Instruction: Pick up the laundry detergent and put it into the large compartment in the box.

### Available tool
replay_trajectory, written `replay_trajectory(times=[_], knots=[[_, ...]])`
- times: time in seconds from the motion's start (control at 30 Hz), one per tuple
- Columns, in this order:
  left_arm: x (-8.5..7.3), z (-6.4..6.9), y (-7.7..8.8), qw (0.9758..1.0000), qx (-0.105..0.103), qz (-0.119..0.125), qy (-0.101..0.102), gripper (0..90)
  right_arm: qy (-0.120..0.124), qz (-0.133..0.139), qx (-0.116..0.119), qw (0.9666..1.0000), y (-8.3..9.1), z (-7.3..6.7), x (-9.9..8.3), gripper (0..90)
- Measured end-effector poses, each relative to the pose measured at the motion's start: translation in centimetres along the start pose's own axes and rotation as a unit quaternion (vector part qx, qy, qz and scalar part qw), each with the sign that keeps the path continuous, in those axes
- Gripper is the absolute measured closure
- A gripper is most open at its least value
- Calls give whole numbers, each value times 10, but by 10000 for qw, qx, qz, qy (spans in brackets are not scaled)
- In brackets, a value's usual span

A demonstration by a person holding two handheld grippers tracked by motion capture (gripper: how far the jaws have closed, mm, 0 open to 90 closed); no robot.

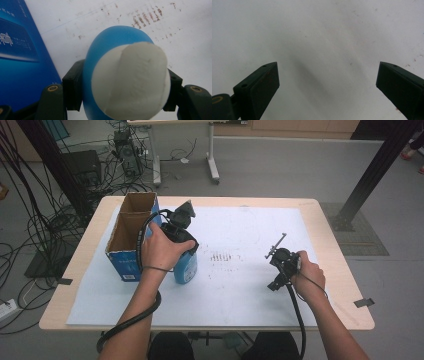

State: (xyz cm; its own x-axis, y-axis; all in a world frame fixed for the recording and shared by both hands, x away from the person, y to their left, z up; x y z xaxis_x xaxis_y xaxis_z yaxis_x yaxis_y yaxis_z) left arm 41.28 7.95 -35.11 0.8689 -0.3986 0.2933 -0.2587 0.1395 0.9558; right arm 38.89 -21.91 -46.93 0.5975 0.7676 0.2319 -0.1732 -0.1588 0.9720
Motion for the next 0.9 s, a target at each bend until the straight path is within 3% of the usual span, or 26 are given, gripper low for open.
replay_trajectory(times=[0.9], knots=[[0, 0, 0, 10000, -13, -31, 8, 363, -6, 7, 4, 10000, 0, 1, 0, 44]])
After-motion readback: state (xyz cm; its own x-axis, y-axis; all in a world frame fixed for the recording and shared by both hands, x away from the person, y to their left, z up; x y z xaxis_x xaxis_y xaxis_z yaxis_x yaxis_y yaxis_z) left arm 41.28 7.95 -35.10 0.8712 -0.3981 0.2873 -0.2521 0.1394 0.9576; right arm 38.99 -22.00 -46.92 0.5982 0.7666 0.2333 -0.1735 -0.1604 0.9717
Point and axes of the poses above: each handheld gripper's, and its own axes: y roughly backward along the jaws, x roughly out of its top, z roughly to its right, the point moved 7 cm from there along -y, roughly forward along the jaws, and after that the axes turned 2 degrees about -x, right-handed, at the moved point
